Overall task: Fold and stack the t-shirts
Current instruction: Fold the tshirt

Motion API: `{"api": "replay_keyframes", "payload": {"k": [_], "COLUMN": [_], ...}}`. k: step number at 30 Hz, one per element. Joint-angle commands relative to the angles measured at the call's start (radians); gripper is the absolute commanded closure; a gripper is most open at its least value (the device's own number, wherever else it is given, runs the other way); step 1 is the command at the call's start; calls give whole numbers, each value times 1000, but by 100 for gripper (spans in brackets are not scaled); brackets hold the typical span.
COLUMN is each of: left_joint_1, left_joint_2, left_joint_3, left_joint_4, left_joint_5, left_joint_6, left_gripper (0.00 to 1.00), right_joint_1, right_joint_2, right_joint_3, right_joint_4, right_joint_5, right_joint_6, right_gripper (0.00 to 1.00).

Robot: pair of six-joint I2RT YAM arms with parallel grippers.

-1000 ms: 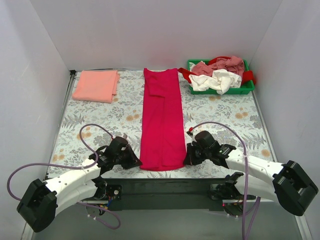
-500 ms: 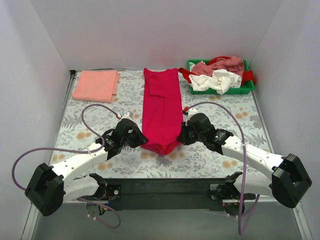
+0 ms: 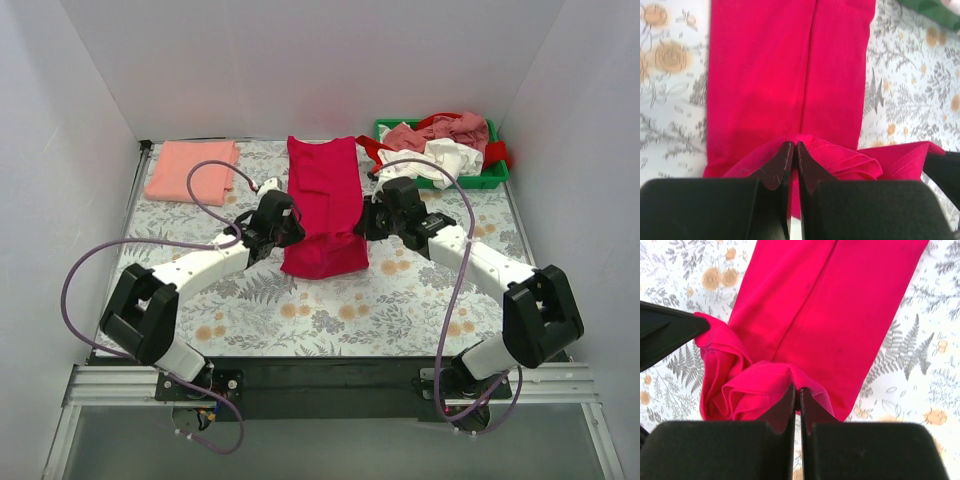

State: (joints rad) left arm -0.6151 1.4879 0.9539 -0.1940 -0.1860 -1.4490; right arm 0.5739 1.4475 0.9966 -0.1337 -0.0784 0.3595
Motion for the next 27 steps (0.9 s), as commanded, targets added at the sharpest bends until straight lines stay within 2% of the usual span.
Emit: {"api": "replay_keyframes", "payload": {"k": [1, 13, 18, 27], "left_joint_1": [43, 158, 195, 244], "left_joint_2": [60, 287, 379, 508], "left_joint_3": [112, 319, 408, 483], "left_joint_4": [19, 42, 54, 47], "left_joint_5": [-23, 8, 69, 105], "left_joint_6": [48, 81, 107, 108], "left_gripper": [100, 100, 100, 100], "right_joint_1": [-40, -132, -166, -209], "right_joint_2": [42, 286, 376, 530], "right_joint_3": [88, 327, 396, 517], "right_joint_4": [55, 57, 57, 57], "right_joint_5": [-67, -172, -198, -236], "right_joint_6": [-31, -62, -62, -70], "right_gripper": [99, 99, 99, 99]}}
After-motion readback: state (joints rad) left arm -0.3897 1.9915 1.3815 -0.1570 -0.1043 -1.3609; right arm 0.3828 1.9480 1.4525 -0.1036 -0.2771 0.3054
